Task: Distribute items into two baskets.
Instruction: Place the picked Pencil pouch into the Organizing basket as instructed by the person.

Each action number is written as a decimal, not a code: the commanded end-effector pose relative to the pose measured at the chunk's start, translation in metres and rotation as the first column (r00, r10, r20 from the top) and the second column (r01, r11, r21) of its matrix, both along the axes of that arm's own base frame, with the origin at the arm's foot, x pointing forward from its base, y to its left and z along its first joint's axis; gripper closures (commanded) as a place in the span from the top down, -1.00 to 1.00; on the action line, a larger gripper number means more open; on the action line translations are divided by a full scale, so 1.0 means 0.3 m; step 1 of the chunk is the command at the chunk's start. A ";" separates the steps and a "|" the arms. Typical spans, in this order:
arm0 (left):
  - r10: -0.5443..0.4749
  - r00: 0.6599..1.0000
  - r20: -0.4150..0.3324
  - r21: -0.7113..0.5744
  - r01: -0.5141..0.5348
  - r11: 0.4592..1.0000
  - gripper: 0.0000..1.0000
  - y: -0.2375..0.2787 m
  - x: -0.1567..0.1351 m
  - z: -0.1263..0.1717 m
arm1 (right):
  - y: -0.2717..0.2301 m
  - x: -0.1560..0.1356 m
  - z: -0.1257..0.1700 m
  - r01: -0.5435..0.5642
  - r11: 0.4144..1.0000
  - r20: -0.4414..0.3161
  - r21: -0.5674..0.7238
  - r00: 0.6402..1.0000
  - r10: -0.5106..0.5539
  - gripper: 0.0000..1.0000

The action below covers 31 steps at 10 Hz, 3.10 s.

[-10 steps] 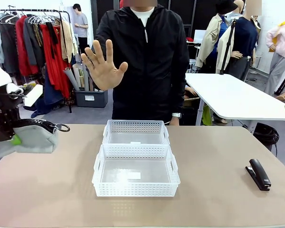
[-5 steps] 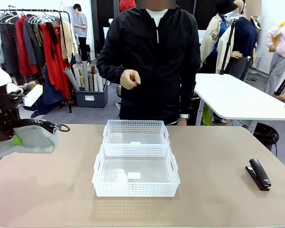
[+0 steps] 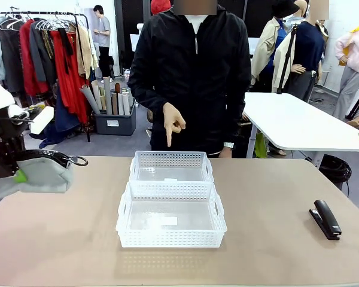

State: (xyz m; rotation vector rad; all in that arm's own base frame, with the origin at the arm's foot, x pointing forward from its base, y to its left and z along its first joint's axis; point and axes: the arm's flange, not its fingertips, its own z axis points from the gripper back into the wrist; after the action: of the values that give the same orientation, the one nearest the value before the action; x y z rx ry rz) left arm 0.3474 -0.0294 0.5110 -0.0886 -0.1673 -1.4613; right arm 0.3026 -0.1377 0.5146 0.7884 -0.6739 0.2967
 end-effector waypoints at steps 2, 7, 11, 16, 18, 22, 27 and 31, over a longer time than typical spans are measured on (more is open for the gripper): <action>0.008 1.000 0.003 0.001 -0.008 1.000 -1.00 0.002 -0.012 -0.004 | 0.002 0.002 0.008 -0.007 1.000 0.016 0.014 1.000 0.007 1.00; -0.037 0.999 -0.035 -0.088 0.034 0.996 -1.00 -0.038 0.185 0.020 | 0.002 0.002 0.008 -0.007 1.000 0.016 0.014 1.000 0.007 1.00; -0.104 0.993 -0.056 -0.114 0.097 0.989 -1.00 -0.162 0.387 0.037 | 0.002 0.002 0.008 -0.007 1.000 0.016 0.014 1.000 0.007 1.00; -0.148 0.981 -0.124 -0.068 0.140 0.988 -1.00 -0.374 0.607 0.021 | 0.002 0.002 0.008 -0.007 1.000 0.016 0.014 1.000 0.007 1.00; -0.162 0.978 -0.132 -0.078 0.152 0.985 -1.00 -0.457 0.668 0.006 | 0.002 0.002 0.008 -0.007 1.000 0.016 0.014 1.000 0.007 1.00; -0.140 0.983 -0.116 -0.072 0.132 0.989 -1.00 -0.599 0.749 -0.028 | 0.002 0.002 0.008 -0.007 1.000 0.016 0.014 1.000 0.007 1.00; -0.053 0.998 -0.041 -0.045 0.051 0.998 -1.00 -0.740 0.883 -0.099 | 0.002 0.002 0.008 -0.007 1.000 0.016 0.014 1.000 0.007 1.00; -0.065 0.998 -0.006 -0.020 0.065 0.998 -1.00 -0.853 0.964 -0.137 | 0.002 0.002 0.008 -0.007 1.000 0.016 0.014 1.000 0.007 1.00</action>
State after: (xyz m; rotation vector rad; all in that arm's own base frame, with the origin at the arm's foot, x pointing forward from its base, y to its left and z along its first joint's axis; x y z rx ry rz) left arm 0.6268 -0.2775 0.4651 -0.1431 -0.1776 -1.5341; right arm 0.3025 -0.1378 0.5146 0.7884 -0.6735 0.2965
